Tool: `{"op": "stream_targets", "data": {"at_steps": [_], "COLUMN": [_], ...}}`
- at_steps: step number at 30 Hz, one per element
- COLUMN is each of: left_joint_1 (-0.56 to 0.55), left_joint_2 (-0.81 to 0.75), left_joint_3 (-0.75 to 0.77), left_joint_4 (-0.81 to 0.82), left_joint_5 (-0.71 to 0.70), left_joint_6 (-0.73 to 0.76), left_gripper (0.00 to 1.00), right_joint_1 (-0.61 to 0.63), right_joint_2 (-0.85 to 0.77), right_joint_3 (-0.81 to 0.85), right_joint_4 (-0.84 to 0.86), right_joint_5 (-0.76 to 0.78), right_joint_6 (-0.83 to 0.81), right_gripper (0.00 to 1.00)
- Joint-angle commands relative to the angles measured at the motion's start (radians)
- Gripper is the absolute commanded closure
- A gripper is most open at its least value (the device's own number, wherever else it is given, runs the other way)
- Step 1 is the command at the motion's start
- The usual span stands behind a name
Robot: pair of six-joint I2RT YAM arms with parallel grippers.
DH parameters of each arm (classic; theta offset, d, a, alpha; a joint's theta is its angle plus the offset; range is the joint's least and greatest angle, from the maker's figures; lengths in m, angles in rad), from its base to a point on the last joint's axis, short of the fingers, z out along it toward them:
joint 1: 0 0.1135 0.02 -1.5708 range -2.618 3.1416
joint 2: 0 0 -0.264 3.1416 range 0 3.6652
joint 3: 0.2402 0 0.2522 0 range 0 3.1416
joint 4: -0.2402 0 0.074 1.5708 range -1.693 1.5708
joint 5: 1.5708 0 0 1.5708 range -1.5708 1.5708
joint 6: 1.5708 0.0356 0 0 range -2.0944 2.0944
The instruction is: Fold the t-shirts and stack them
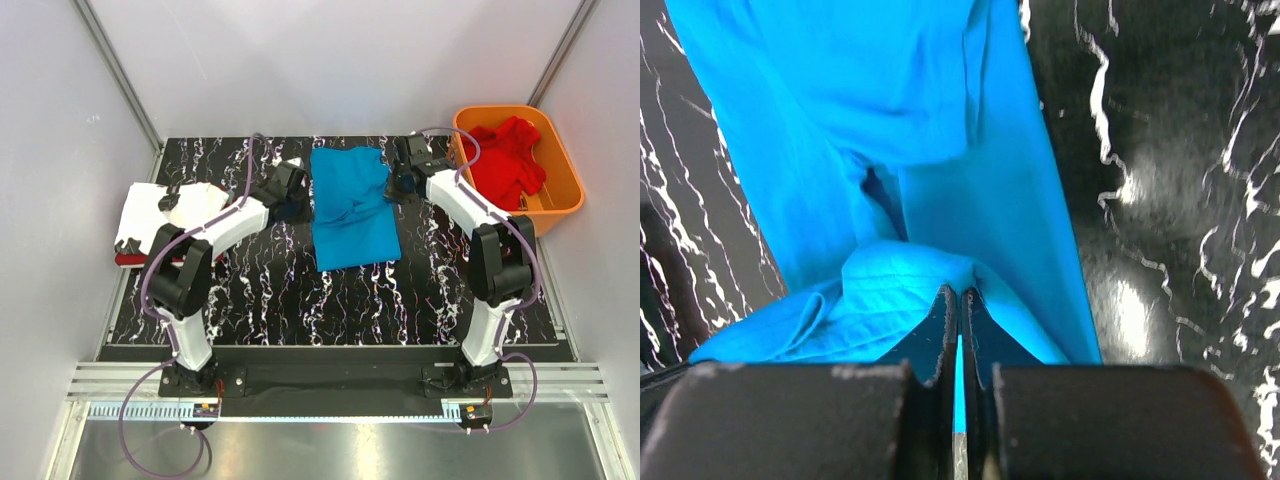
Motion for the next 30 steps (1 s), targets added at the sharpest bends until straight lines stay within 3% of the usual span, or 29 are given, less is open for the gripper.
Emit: {"op": "stream_targets", "data": {"at_steps": [1, 11, 13, 14, 15, 16, 17, 18, 19, 22, 23, 30], "left_joint_1": [0.014, 0.068, 0.083, 0.091, 0.097, 0.110, 0.118, 0.124, 0.132, 0.131, 0.131, 0.049], "left_joint_2": [0.029, 0.141, 0.172, 0.202, 0.215, 0.227, 0.238, 0.247, 0.244, 0.148, 0.117, -0.125], "left_joint_3": [0.094, 0.251, 0.295, 0.311, 0.323, 0.343, 0.352, 0.355, 0.352, 0.236, 0.132, -0.190], "left_joint_4": [0.022, -0.003, -0.001, 0.006, 0.014, 0.026, 0.042, 0.040, 0.043, 0.074, 0.121, 0.183], "left_joint_5": [0.032, 0.078, 0.098, 0.101, 0.098, 0.107, 0.113, 0.113, 0.128, 0.116, 0.119, 0.112], "left_joint_6": [0.048, 0.062, 0.062, 0.067, 0.068, 0.070, 0.074, 0.074, 0.077, 0.081, 0.067, 0.004], "left_gripper": [1.00, 1.00, 0.94, 0.79, 0.70, 0.57, 0.35, 0.30, 0.27, 0.12, 0.11, 0.16], "right_joint_1": [-0.027, -0.073, -0.079, -0.082, -0.085, -0.089, -0.099, -0.100, -0.102, -0.102, -0.102, -0.102], "right_joint_2": [0.027, 0.163, 0.205, 0.220, 0.237, 0.265, 0.274, 0.276, 0.256, 0.128, 0.089, -0.180], "right_joint_3": [0.078, 0.248, 0.279, 0.311, 0.328, 0.344, 0.367, 0.364, 0.350, 0.179, 0.060, -0.345], "right_joint_4": [0.001, -0.031, -0.033, -0.030, -0.015, -0.006, -0.001, 0.007, 0.014, 0.095, 0.144, 0.218], "right_joint_5": [-0.016, -0.059, -0.066, -0.072, -0.073, -0.076, -0.076, -0.073, -0.084, -0.095, -0.096, -0.185], "right_joint_6": [-0.037, -0.060, -0.068, -0.071, -0.072, -0.069, -0.066, -0.062, -0.062, -0.063, -0.060, -0.017], "right_gripper": [1.00, 1.00, 1.00, 0.92, 0.85, 0.71, 0.37, 0.28, 0.25, 0.25, 0.26, 0.34]}}
